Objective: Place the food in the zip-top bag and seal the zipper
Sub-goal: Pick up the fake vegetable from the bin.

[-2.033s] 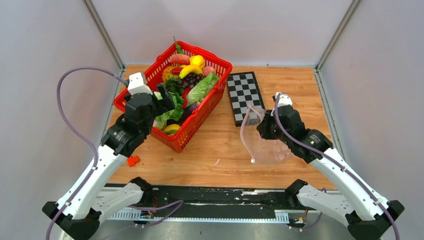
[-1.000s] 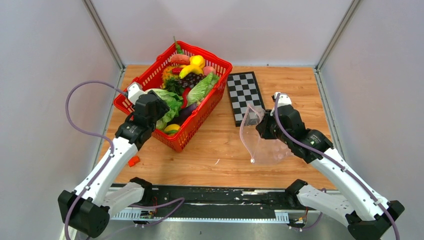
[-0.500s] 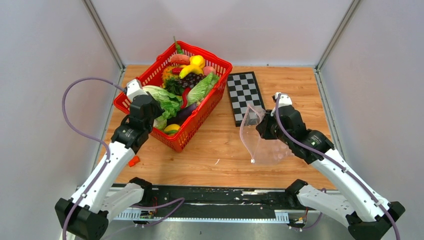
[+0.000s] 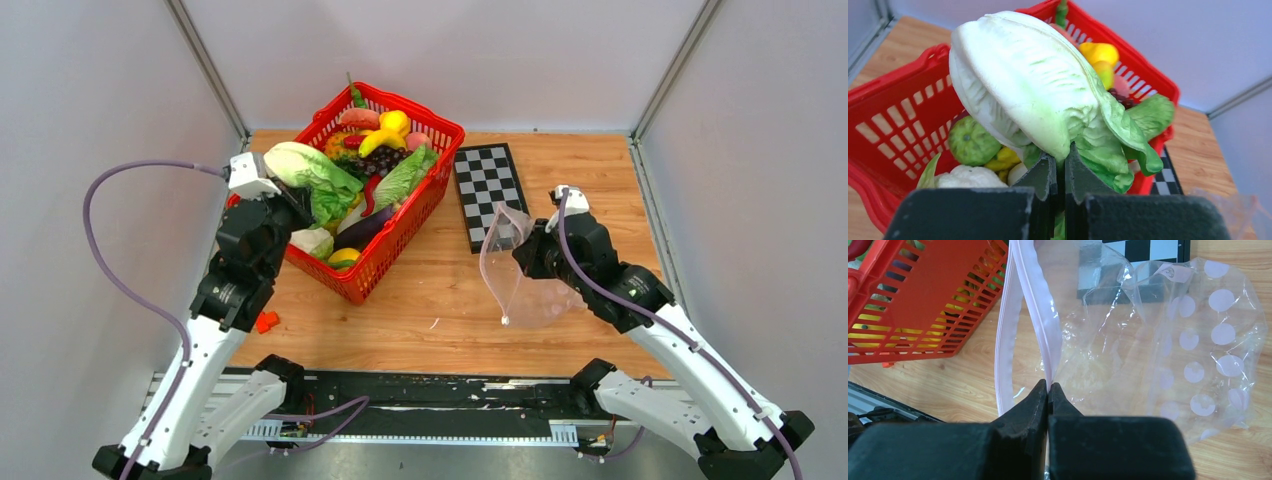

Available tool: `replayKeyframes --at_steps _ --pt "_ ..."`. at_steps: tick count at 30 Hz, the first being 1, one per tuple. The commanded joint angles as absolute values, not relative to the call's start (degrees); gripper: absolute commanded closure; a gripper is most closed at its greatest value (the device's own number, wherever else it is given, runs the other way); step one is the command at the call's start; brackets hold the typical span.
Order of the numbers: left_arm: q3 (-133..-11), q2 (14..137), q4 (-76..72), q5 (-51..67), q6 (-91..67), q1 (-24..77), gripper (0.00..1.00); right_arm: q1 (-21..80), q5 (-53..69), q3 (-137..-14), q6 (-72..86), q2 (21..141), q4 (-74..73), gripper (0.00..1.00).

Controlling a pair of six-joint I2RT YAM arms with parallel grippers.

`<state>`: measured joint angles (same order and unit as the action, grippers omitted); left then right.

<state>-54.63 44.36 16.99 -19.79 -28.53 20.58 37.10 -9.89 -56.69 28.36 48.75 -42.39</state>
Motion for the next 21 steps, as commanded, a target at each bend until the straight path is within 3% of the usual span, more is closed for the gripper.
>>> replayKeyframes --at_steps 1,12,18,21 --pt "-60.4 41.2 11.5 -9.3 -24.5 20.3 1.00 37.2 -8.7 -56.3 27.9 48.3 -39.4 1.00" --pt "-67.9 43.8 6.0 23.1 -27.1 20.4 1.00 37.3 -8.0 -55.1 28.9 47.7 -37.4 1.00" --pt "-61.1 46.7 -12.5 44.3 -40.6 22.1 1.00 37.2 -7.2 -53.0 29.5 45.5 -33.5 1.00" --pt "-61.6 48.5 -6.9 47.3 -34.7 28.2 1.00 37.2 -7.1 -52.6 29.7 44.7 -32.7 1.00"
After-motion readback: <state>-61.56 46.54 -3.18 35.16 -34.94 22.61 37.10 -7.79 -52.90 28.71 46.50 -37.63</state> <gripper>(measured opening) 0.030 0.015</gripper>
